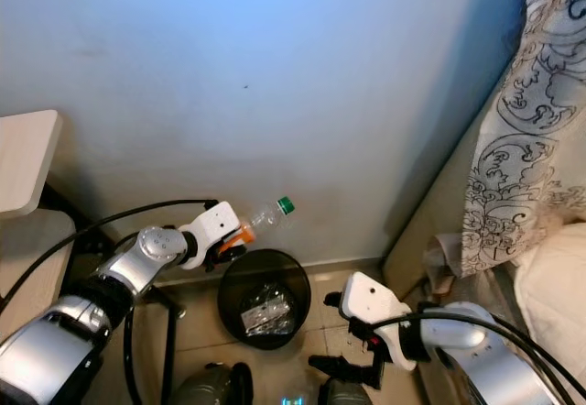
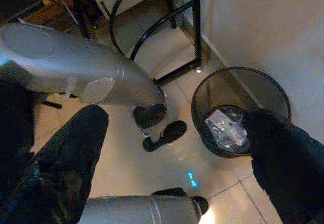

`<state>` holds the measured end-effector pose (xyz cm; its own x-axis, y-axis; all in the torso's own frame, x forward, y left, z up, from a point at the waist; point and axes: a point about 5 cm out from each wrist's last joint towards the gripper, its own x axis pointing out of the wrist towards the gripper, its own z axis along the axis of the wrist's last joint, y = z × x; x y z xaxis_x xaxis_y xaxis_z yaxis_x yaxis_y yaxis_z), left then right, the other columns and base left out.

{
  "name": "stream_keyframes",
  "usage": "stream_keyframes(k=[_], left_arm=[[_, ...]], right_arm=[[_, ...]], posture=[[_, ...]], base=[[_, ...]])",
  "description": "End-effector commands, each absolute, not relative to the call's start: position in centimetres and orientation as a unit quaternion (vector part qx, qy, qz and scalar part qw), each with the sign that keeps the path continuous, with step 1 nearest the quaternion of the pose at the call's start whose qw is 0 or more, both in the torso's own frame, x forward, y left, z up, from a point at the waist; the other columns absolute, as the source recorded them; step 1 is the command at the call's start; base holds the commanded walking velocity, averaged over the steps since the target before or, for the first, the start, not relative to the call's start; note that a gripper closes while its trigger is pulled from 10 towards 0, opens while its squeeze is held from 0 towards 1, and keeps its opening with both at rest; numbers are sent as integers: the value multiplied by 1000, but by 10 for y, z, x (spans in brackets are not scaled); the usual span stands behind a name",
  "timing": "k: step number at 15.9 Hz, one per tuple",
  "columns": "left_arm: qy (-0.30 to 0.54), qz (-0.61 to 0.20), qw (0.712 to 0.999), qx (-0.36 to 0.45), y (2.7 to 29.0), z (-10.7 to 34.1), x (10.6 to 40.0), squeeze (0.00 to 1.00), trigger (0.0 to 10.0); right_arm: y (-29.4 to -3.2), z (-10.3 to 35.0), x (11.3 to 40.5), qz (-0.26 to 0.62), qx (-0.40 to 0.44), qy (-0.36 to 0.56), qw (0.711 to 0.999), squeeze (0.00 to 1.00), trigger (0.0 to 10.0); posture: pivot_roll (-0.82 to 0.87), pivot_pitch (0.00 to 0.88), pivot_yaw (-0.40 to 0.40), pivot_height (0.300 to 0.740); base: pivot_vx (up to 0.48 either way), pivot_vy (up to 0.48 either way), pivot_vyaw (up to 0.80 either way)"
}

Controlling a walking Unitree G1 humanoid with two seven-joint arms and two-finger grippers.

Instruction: Clean up the room

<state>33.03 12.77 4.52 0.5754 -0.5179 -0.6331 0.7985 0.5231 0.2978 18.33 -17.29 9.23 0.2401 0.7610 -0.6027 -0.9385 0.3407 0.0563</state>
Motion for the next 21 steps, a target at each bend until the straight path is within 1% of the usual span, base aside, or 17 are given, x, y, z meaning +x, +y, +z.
stream_keyframes(k=[1, 8, 9, 10, 11, 12, 13, 14, 21], left_arm=[[240, -390, 840, 292, 128, 45, 331, 0, 10000], [236, -401, 836, 292, 119, 44, 331, 0, 10000], [237, -402, 835, 292, 118, 44, 331, 27, 10000], [237, -402, 834, 294, 117, 44, 331, 220, 10000], [238, -401, 834, 296, 117, 43, 332, 384, 10000], [239, -397, 831, 306, 119, 43, 332, 808, 10000], [240, -395, 830, 314, 120, 43, 332, 957, 10000], [240, -390, 833, 311, 122, 44, 333, 1000, 10000], [243, -386, 834, 309, 123, 45, 335, 1000, 10000]], right_arm=[[-172, 97, 181, 550, -155, 270, 775, 0, 10000], [-172, 102, 175, 553, -151, 261, 777, 0, 10000], [-172, 101, 175, 552, -152, 261, 777, 0, 10000], [-171, 102, 174, 551, -153, 261, 778, 0, 10000], [-171, 102, 174, 551, -152, 260, 778, 0, 10000], [-171, 102, 174, 551, -152, 260, 778, 0, 10000], [-172, 102, 174, 551, -152, 260, 778, 0, 10000], [-172, 102, 175, 551, -152, 260, 778, 0, 10000], [-172, 102, 177, 554, -156, 261, 775, 0, 10000]], posture=[[-137, 192, 110, 740], [-162, 187, 126, 740], [-163, 185, 127, 740], [-165, 185, 127, 740], [-165, 184, 128, 740], [-164, 184, 128, 740], [-164, 183, 128, 740], [-163, 182, 128, 740], [-162, 182, 119, 740]], base=[[0, 0, 0], [0, 0, 0], [0, 0, 0], [0, 0, 0], [0, 0, 0], [0, 0, 0], [0, 0, 0], [0, 0, 0], [0, 0, 0]])
